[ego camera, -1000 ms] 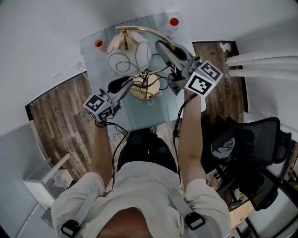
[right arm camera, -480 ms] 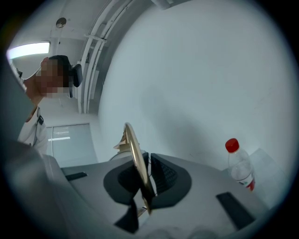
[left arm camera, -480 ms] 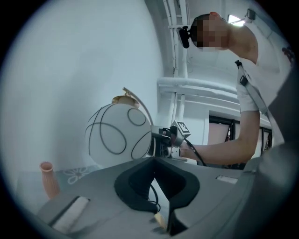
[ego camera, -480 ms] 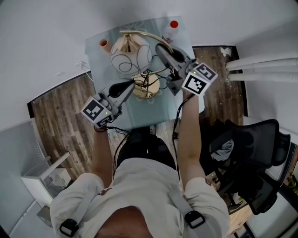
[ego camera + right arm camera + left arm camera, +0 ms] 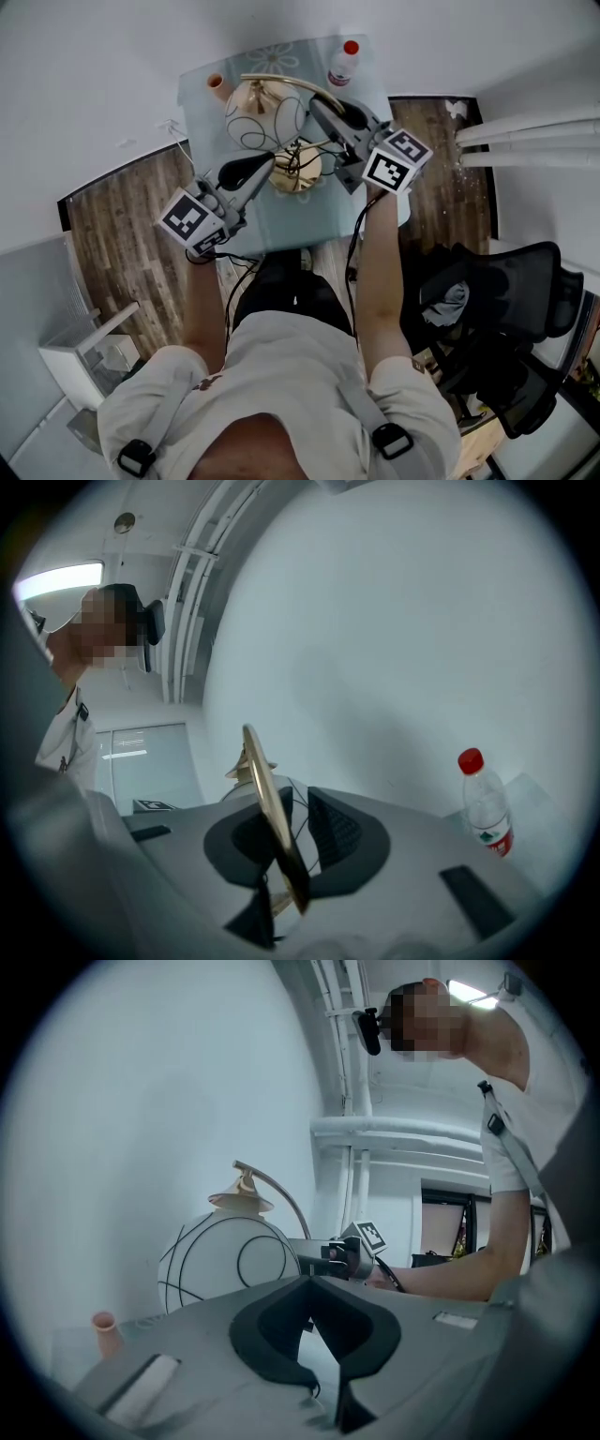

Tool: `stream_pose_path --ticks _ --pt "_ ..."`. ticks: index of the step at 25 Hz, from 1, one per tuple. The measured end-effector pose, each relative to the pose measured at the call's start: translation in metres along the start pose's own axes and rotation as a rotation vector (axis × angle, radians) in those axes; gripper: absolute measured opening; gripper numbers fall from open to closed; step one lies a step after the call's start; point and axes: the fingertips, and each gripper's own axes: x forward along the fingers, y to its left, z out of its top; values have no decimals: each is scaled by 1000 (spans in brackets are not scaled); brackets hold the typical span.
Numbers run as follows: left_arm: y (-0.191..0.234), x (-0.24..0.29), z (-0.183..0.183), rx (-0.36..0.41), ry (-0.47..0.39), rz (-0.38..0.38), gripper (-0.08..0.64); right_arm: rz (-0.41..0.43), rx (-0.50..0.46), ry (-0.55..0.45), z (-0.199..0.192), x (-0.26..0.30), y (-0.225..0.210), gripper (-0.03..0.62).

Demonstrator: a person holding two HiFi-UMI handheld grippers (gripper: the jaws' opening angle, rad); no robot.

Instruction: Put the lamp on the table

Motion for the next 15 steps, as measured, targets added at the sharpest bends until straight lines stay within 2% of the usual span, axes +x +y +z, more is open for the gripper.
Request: stream_pose_path --ticks 15 --pt "-36 -14 18 3 7 20 2 38 -48 47 -22 -18 35 98"
